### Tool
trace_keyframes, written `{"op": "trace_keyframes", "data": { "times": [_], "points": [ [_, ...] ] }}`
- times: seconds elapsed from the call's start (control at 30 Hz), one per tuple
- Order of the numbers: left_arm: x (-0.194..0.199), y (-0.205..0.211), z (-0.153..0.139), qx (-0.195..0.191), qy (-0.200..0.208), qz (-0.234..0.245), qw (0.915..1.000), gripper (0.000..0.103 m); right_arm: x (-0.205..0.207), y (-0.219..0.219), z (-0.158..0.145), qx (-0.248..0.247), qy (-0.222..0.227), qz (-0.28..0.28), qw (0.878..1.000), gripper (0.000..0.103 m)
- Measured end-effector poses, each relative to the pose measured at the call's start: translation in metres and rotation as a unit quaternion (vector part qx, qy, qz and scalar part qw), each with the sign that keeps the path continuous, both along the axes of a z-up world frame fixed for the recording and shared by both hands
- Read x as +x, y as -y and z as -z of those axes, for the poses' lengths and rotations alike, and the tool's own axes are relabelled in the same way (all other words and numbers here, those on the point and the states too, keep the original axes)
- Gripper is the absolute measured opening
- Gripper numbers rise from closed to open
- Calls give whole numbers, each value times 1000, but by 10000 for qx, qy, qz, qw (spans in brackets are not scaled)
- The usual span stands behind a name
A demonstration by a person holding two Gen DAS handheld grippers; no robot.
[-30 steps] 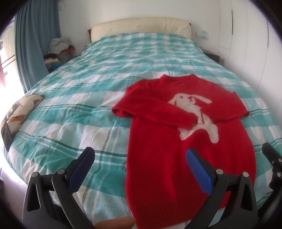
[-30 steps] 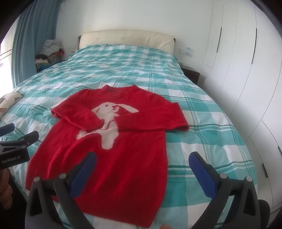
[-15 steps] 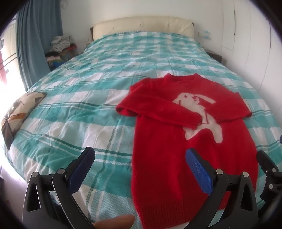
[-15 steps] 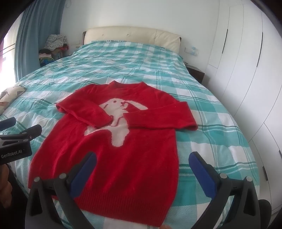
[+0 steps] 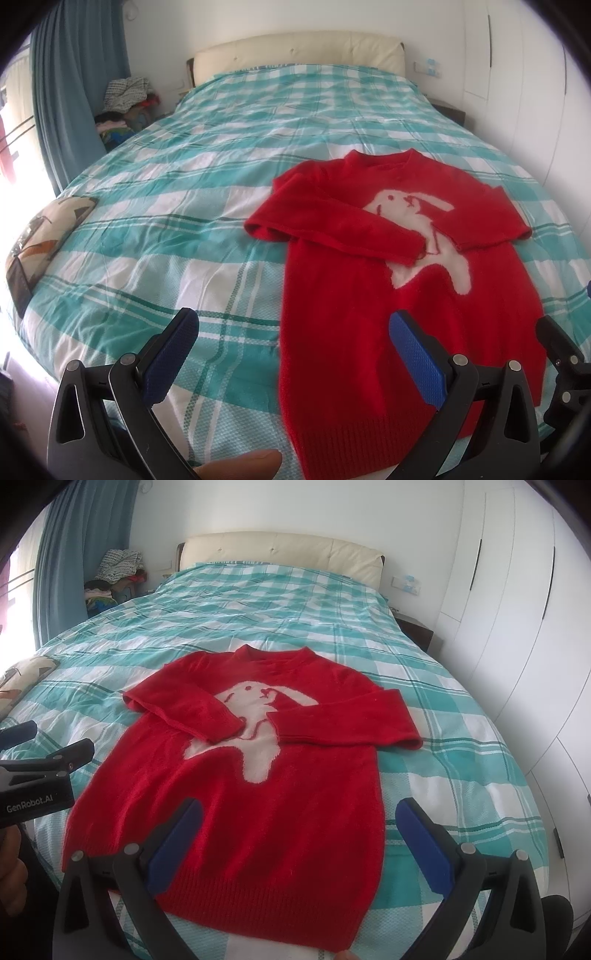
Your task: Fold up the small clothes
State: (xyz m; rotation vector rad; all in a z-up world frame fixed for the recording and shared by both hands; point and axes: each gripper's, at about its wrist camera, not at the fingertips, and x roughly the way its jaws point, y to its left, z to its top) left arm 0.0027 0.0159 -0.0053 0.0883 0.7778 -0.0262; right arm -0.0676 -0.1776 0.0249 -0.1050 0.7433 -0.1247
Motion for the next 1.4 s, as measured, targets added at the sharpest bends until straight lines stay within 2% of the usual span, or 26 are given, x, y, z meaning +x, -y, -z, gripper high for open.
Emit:
{"op": "trace_keyframes", "data": {
  "times": [1.4],
  "points": [
    [1,1,1,33,-26,13,10000,103,0,-2,5,36,-86,-47,9999,103]
  ]
}}
